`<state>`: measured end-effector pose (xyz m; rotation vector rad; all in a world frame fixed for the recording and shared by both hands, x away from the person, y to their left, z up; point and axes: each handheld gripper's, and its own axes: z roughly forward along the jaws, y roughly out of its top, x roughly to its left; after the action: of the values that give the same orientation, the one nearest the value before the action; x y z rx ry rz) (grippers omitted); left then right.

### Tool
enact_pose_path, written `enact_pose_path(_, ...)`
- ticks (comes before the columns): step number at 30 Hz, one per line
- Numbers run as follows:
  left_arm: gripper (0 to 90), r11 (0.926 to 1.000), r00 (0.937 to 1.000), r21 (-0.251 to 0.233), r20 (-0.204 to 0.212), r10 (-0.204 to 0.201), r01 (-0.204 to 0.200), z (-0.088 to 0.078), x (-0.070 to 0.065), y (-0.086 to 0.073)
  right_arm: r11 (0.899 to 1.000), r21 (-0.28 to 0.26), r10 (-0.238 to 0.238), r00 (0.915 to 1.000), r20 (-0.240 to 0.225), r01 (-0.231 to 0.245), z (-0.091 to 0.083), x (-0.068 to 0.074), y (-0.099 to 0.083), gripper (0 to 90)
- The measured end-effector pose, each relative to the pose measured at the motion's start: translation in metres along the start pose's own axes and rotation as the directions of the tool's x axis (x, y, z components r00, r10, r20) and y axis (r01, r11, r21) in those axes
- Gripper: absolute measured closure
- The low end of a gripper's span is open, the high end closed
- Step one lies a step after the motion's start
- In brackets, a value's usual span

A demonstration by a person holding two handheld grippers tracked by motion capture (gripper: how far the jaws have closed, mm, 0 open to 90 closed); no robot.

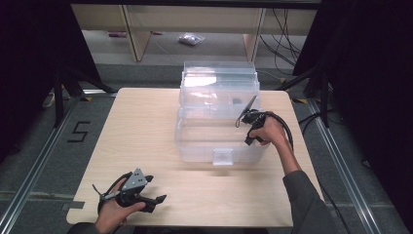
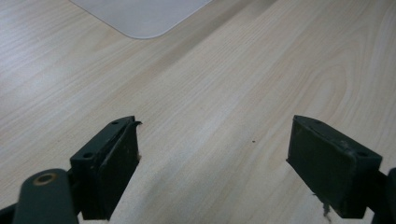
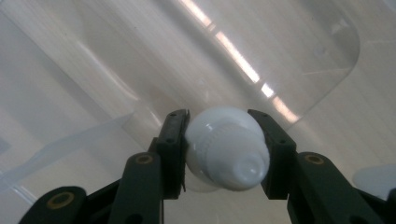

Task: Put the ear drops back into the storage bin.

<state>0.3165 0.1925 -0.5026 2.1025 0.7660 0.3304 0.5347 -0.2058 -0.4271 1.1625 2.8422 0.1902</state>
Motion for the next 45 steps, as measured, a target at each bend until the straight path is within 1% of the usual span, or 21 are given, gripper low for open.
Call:
enact_pose_path(1,15.9,1.0000,1.0000,0.000,0.000,0.000,0.000,0.000,0.000,0.000,1.000,0.006,0.018,0.9998,-0.002,-0.018,0.000,0.002,0.001,60.0)
enact_pose_path(4,15.9,1.0000,1.0000,0.000,0.001,0.000,0.000,0.000,0.000,0.000,1.000,0.014,0.006,1.0000,-0.006,-0.006,0.004,0.001,0.001,60.0)
enact_pose_path(6,15.9,1.0000,1.0000,0.000,0.000,-0.001,0.001,0.000,0.000,0.000,0.999,0.036,0.037,0.9993,-0.012,-0.036,0.004,0.003,0.002,59.9)
enact_pose_path(9,15.9,1.0000,1.0000,0.000,0.001,-0.001,0.001,0.000,0.000,0.000,0.998,0.038,0.049,0.9987,-0.016,-0.048,0.006,0.005,0.003,59.9)
enact_pose_path(15,15.9,0.9999,0.9999,0.010,0.000,0.011,-0.011,-0.001,0.001,0.000,0.998,0.054,0.043,0.9988,-0.022,-0.042,0.012,0.003,0.000,59.9)
enact_pose_path(16,15.9,1.0000,1.0000,0.001,0.002,-0.001,0.001,0.000,0.000,0.000,0.998,0.045,0.041,0.9989,-0.021,-0.040,0.013,0.002,-0.001,59.9)
enact_pose_path(17,15.9,0.9999,1.0000,0.009,0.001,0.009,-0.009,0.000,0.001,0.000,0.998,0.046,0.040,0.9989,-0.026,-0.038,0.013,0.001,-0.001,59.9)
enact_pose_path(18,15.9,1.0000,1.0000,0.002,0.001,0.001,-0.001,0.000,0.000,0.000,0.997,0.054,0.058,0.9979,-0.027,-0.056,0.012,0.002,-0.001,59.8)
enact_pose_path(22,15.9,1.0000,1.0000,0.000,0.001,-0.001,0.001,0.000,0.000,0.000,0.996,0.056,0.066,0.9974,-0.030,-0.064,0.012,0.003,-0.001,59.7)
enact_pose_path(23,15.8,0.9998,0.9999,0.014,0.000,0.016,-0.016,-0.001,0.001,0.000,0.997,0.051,0.062,0.9975,-0.033,-0.060,0.011,0.003,-0.002,59.6)
enact_pose_path(24,15.9,1.0000,1.0000,-0.001,0.000,-0.001,0.001,0.000,0.000,0.000,0.997,0.051,0.052,0.9981,-0.032,-0.050,0.011,0.003,-0.001,59.5)
enact_pose_path(26,15.9,1.0000,1.0000,-0.002,-0.001,-0.001,0.001,0.000,0.000,0.000,0.998,0.052,0.046,0.9986,-0.026,-0.045,0.009,0.004,-0.002,59.4)
enact_pose_path(27,15.9,1.0000,1.0000,0.000,0.000,-0.002,0.002,0.000,0.000,0.000,0.999,0.039,0.017,0.9997,-0.019,-0.016,0.009,0.002,-0.003,59.3)
enact_pose_path(28,15.9,1.0000,1.0000,0.001,0.000,-0.001,0.001,0.000,0.000,0.000,0.998,0.043,0.052,0.9985,-0.018,-0.051,0.007,0.004,-0.002,58.7)
enact_pose_path(29,15.9,1.0000,1.0000,0.001,0.001,-0.001,0.001,0.000,0.000,0.000,0.998,0.039,0.052,0.9984,-0.022,-0.051,0.006,0.004,-0.002,58.2)
enact_pose_path(30,15.8,0.9999,1.0000,0.008,0.000,0.009,-0.009,0.000,0.001,0.000,0.999,0.030,0.014,0.9997,-0.018,-0.014,0.005,0.002,-0.001,57.2)
enact_pose_path(31,15.9,1.0000,1.0000,0.000,0.000,-0.001,0.001,0.000,0.000,0.000,0.999,0.034,0.042,0.9990,-0.012,-0.042,0.003,0.004,-0.002,55.3)
enact_pose_path(35,15.9,0.9998,0.9999,0.013,0.000,0.015,-0.015,-0.001,0.001,0.000,0.998,0.026,0.063,0.9979,-0.009,-0.063,-0.005,0.007,-0.001,50.6)
enact_pose_path(38,15.9,1.0000,1.0000,0.002,0.000,-0.008,0.008,0.000,-0.001,0.000,0.999,-0.002,0.048,0.9987,0.017,-0.048,-0.011,0.007,-0.002,46.6)
enact_pose_path(44,15.9,0.9998,0.9999,0.012,0.000,0.014,-0.014,0.000,0.001,0.000,0.996,-0.091,0.022,0.9990,0.040,-0.018,-0.027,0.010,-0.006,40.2)
enact_pose_path(45,15.9,1.0000,1.0000,0.003,0.000,-0.004,0.004,0.000,0.000,0.000,0.995,-0.100,0.034,0.9987,0.040,-0.029,-0.030,0.011,-0.006,38.8)
